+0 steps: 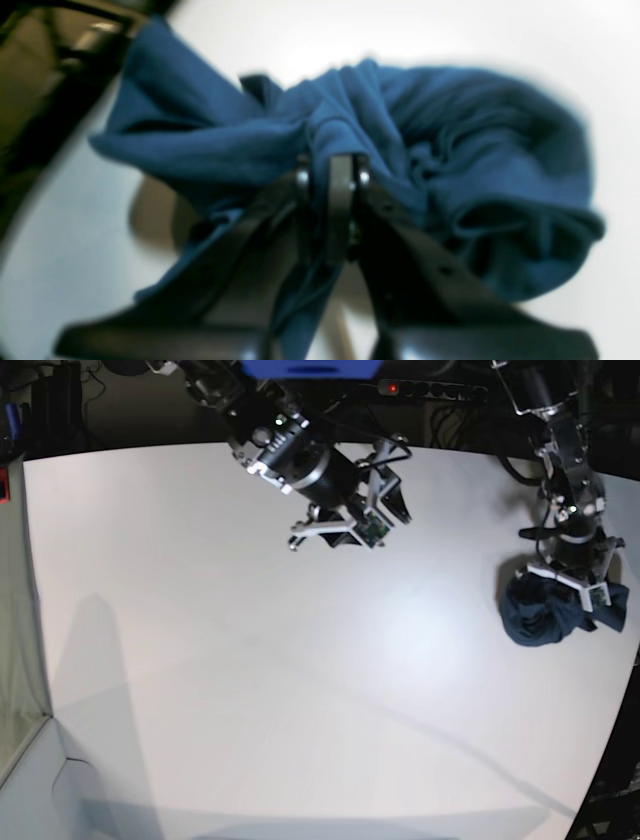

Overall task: Layout the t-shirt on the table in an organized manner, then fold the t-shirt properly
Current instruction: 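Lift the shirt with the left gripper and move the right gripper toward it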

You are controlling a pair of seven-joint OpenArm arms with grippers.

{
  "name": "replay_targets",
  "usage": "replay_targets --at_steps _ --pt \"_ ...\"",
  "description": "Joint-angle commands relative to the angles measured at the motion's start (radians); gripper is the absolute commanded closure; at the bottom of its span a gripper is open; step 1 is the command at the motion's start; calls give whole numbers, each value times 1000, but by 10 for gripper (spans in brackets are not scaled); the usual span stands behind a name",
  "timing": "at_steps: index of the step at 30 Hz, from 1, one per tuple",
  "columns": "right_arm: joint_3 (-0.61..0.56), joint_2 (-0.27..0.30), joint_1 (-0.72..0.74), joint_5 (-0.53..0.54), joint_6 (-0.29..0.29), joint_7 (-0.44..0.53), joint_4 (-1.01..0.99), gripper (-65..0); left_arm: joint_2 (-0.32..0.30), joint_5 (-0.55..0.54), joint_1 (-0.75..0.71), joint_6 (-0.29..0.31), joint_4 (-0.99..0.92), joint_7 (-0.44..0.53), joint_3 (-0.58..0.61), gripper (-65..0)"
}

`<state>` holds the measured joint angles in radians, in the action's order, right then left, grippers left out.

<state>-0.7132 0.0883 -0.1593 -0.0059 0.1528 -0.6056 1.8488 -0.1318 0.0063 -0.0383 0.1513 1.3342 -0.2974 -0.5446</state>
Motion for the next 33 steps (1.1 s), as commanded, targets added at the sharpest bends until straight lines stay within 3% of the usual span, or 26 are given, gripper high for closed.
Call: replay_targets --at_steps 1,5,9,14,21,27,33 --pt "16 3 -6 4 3 26 28 -274 -1 -1 24 3 -22 -4 19 -2" --pt "97 11 -38 4 3 26 41 -274 1 -4 107 3 -144 -3 176 -2" --pt "194 12 -73 4 3 26 64 -274 16 -6 128 3 -131 -3 364 -2" --pt "234 32 -81 4 3 28 84 -274 34 -6 91 3 -14 -6 381 -2" --pt "231 29 -50 4 3 26 82 -274 7 -7 -68 4 196 -6 220 -2" --pt "206 -74 4 5 3 26 76 -275 7 -9 -143 15 261 -12 106 -2" --pt "103 -164 112 2 3 26 -61 -306 14 -9 -209 235 252 -15 -22 -2"
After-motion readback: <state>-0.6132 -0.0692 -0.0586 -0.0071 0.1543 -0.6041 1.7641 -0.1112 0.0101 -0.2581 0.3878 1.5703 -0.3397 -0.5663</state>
